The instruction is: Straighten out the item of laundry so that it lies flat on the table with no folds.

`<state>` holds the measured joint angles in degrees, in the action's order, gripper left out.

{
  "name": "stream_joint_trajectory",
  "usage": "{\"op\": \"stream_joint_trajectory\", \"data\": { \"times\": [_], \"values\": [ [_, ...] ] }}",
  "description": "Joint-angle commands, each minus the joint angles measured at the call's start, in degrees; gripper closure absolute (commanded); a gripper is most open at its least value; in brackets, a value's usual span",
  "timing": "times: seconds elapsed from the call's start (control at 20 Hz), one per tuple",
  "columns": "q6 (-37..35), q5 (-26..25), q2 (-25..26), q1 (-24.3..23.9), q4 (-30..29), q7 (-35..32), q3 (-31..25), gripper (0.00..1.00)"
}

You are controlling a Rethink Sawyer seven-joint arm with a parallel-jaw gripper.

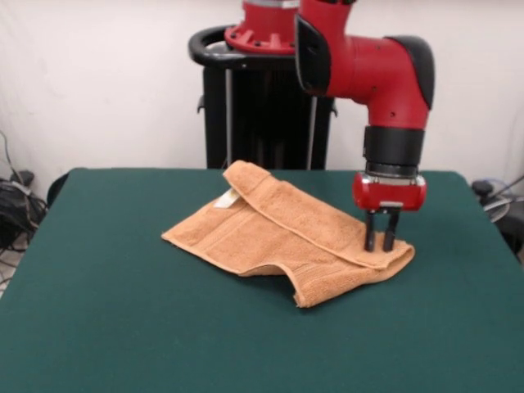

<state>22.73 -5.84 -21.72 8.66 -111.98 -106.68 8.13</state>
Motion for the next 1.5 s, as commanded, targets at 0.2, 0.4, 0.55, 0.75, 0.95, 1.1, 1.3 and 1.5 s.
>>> {"op": "stream_joint_trajectory", "data": {
  "times": [0.2,0.4,0.55,0.75,0.95,1.1,1.3,1.5],
  "values": [
    [-9.07,-2.14,-0.81,-0.71,6.39,-2.0,-1.25,1.0],
    [-14.66,-0.76,-6.52,1.59,4.35,-2.53,-0.97,1.0],
    [-19.68,-0.15,-10.23,2.85,4.2,-2.34,-0.45,1.0],
    [-18.12,-0.45,-10.9,1.7,4.94,-4.75,-1.04,1.0],
    [-16.46,-4.72,-10.42,-2.45,5.58,-3.67,-5.43,0.0],
    [-17.15,-6.88,-9.93,-2.89,6.97,-1.57,-5.18,0.0],
    [-14.93,-9.1,-10.66,-2.0,7.32,-1.79,-1.33,0.0],
    [-6.4,-6.73,-7.97,1.79,7.26,-5.84,3.42,0.0]
  ]
}}
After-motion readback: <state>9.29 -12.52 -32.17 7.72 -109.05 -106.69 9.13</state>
